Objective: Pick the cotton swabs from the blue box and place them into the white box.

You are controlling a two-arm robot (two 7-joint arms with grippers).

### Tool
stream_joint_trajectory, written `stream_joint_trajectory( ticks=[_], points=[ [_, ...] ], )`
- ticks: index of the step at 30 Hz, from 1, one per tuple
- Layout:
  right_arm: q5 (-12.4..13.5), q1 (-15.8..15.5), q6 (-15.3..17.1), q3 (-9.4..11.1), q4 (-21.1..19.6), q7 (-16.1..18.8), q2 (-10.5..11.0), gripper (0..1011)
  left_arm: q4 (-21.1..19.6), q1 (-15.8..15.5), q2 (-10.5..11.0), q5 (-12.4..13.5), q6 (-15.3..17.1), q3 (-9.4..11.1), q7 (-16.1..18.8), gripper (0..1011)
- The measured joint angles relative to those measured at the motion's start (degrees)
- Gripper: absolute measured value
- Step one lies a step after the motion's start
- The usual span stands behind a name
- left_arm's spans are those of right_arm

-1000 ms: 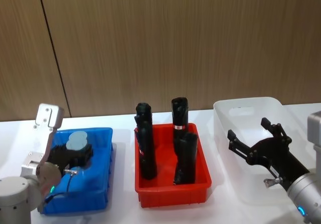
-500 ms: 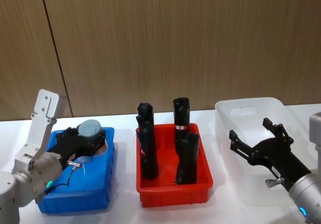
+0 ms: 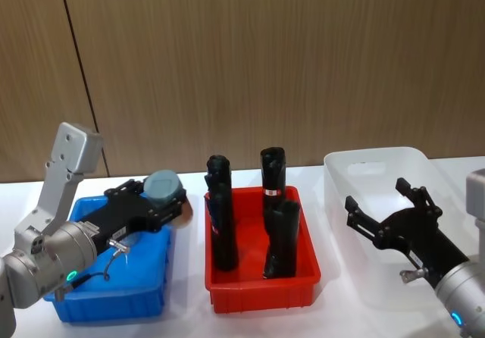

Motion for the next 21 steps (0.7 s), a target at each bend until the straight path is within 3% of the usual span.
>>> stream_joint_trajectory(
  ticks=[21],
  points=[
    [0.0, 0.0, 0.0, 0.0, 0.0, 0.0, 0.0, 1001, 2.84, -3.06, 0.16, -3.09, -2.11, 0.68, -20.39, 665]
  ],
)
